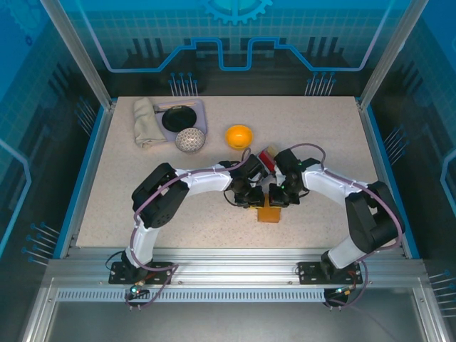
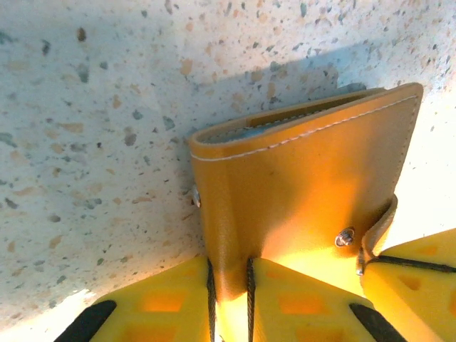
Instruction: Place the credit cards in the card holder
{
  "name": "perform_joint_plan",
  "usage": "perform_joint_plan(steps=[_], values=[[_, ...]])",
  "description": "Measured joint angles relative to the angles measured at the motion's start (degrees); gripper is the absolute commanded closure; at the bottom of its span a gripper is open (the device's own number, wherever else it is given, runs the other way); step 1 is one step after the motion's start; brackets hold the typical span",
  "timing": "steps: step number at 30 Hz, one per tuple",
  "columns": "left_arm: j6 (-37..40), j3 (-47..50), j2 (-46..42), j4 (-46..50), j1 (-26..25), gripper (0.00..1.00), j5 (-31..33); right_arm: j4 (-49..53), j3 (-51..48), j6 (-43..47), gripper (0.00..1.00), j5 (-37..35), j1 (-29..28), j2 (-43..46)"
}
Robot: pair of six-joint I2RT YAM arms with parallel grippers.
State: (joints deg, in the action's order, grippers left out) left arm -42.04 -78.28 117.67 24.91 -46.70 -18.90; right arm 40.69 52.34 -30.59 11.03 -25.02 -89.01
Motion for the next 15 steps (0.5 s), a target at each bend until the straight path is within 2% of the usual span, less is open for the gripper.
perform_joint_plan(steps=[8,15], values=[[0.0,0.0,0.0,-0.1,0.0,0.81,0.0,1.8,0.9,0.0,1.0,-3.3,-0.1,-0.1],[0.0,0.0,0.0,-0.1,0.0,0.81,0.0,0.8,1.5,-0.1,1.0,-1.8,-0.8,-2.8]])
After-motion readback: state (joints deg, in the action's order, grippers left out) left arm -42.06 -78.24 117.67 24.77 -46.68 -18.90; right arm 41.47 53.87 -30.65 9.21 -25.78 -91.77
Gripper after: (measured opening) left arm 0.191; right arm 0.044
